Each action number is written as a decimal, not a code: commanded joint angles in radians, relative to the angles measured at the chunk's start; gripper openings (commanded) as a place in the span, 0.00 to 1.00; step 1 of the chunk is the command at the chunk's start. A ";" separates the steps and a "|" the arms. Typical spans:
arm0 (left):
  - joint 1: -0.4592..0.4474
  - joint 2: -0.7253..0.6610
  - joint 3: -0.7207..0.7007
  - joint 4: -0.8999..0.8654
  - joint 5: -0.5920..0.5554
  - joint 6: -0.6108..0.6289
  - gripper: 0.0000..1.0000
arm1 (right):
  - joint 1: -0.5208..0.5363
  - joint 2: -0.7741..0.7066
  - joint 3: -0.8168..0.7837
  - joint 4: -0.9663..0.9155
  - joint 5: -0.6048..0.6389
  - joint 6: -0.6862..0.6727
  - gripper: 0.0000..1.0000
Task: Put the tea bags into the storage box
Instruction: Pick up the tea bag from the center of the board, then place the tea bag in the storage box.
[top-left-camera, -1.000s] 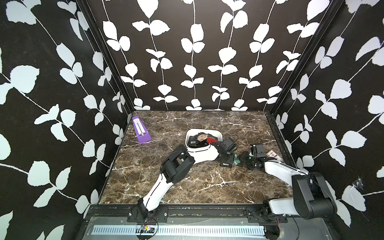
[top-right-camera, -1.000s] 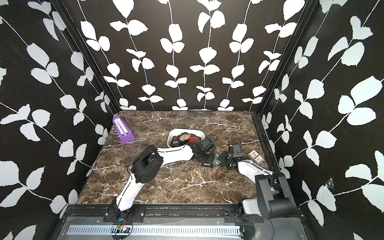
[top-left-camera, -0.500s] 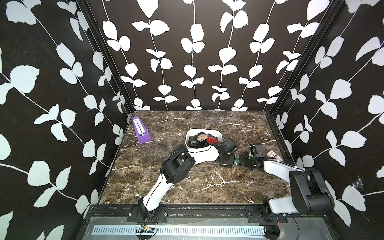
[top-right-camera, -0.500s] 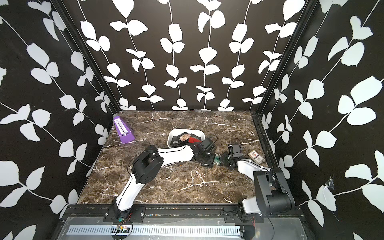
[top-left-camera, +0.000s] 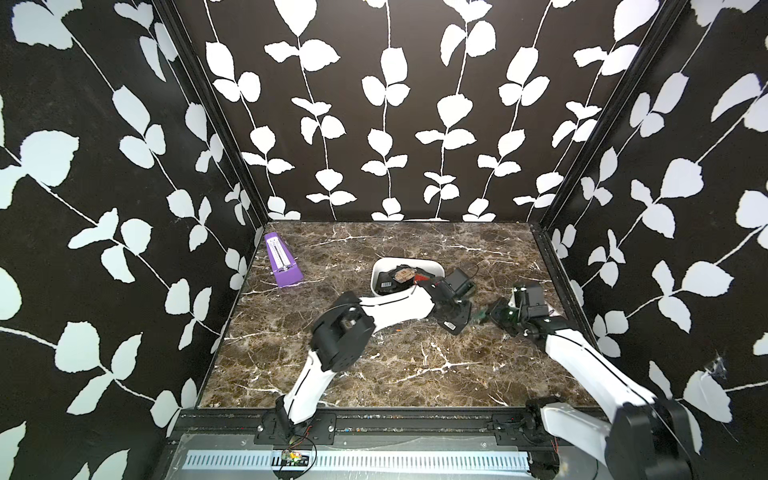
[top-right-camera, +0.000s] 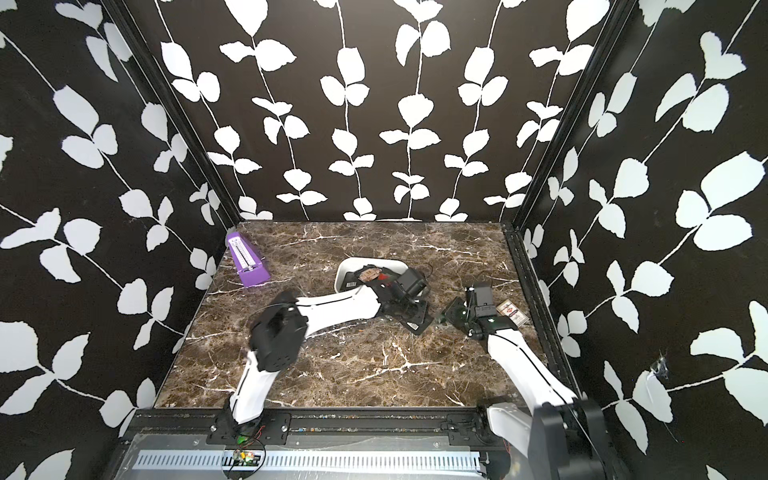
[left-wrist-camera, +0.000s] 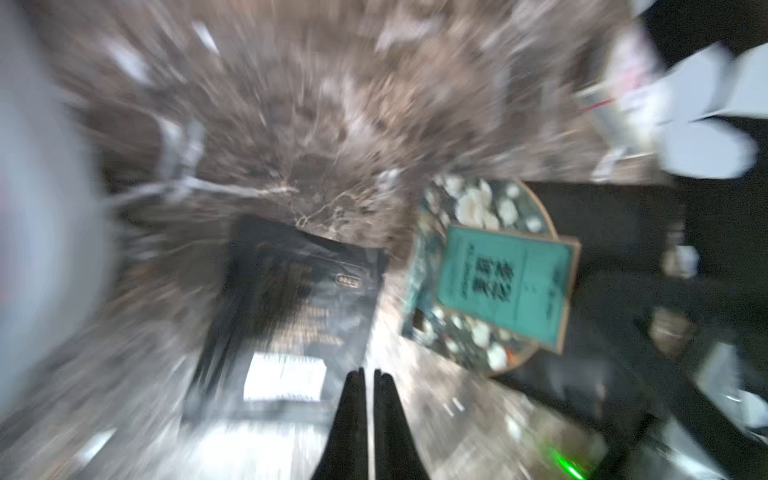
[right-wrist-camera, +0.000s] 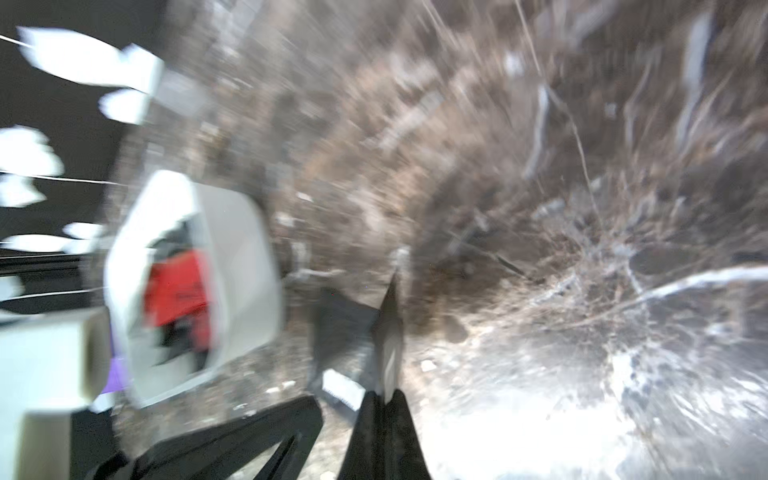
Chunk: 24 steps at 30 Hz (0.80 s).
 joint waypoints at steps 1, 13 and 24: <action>0.016 -0.227 -0.096 -0.007 -0.083 0.023 0.13 | 0.019 -0.043 0.118 -0.118 0.007 -0.027 0.00; 0.120 -0.694 -0.605 -0.018 -0.228 -0.031 0.27 | 0.296 0.335 0.570 -0.073 0.074 -0.030 0.00; 0.134 -0.819 -0.820 0.011 -0.230 -0.135 0.30 | 0.426 0.825 1.006 -0.046 0.056 -0.010 0.00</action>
